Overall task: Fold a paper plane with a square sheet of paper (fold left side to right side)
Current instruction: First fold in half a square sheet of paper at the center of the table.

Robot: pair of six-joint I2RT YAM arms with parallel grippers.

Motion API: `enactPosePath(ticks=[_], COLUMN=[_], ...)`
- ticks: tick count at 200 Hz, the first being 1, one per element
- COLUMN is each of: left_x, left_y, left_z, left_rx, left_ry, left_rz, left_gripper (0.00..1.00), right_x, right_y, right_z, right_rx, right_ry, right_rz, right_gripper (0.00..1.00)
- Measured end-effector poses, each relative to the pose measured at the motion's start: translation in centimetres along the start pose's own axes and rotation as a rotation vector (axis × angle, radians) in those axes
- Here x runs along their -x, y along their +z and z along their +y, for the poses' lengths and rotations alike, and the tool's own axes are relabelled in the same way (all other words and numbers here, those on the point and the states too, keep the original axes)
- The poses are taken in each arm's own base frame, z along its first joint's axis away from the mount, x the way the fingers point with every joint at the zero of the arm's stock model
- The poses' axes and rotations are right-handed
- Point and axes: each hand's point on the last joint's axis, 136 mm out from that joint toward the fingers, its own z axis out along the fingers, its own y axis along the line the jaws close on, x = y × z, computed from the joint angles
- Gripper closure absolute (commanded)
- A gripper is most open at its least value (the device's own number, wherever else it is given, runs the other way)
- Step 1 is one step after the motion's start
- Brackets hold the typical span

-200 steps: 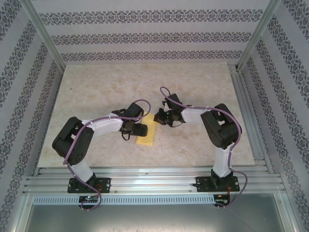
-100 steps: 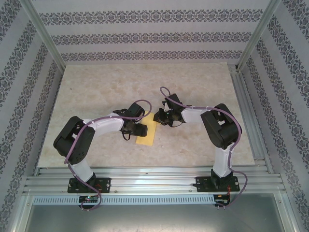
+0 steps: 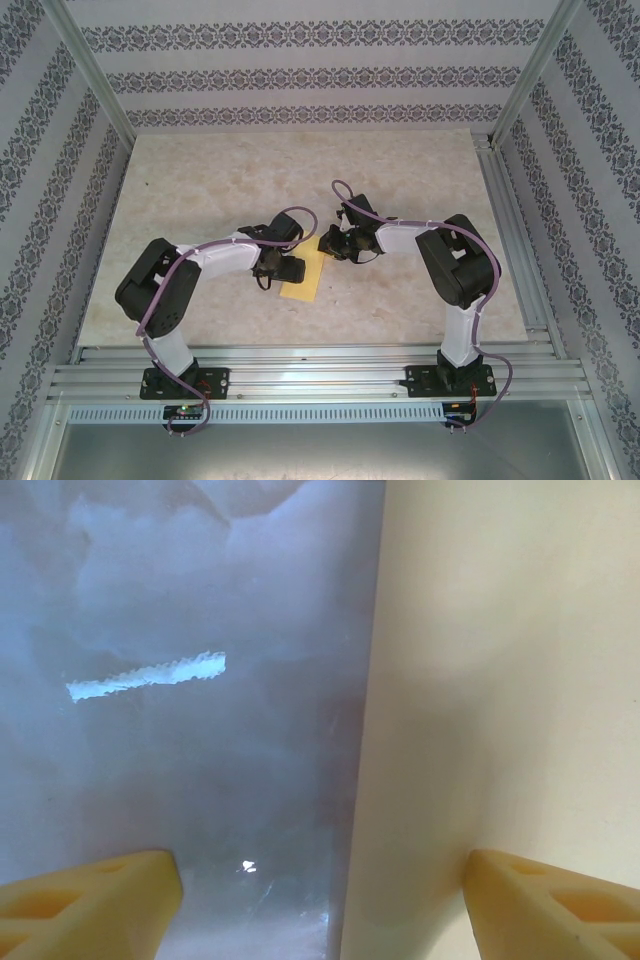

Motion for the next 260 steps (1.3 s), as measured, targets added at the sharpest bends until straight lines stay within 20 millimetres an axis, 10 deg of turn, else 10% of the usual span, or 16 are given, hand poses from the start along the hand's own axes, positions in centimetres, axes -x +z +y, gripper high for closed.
enactPosePath(ticks=[92,124,260], left_x=[-0.2,-0.2,-0.2], left_y=[0.4,0.3,0.3], left_z=[0.0,0.0,-0.1], left_rx=[0.068,0.075,0.081], left_ry=[0.027,0.029,0.017], left_rz=[-0.001,-0.004,-0.004], left_gripper=[0.22,0.23,0.21], right_x=[1.6,2.6,1.5], right_y=[-2.5,-4.2,-3.3], right_z=[0.5,1.0,-0.6], right_rx=[-0.006,0.002,-0.073], right_ry=[-0.009,-0.020,-0.018], right_rz=[-0.065,-0.110,-0.075], right_gripper=[0.71,0.83,0.69])
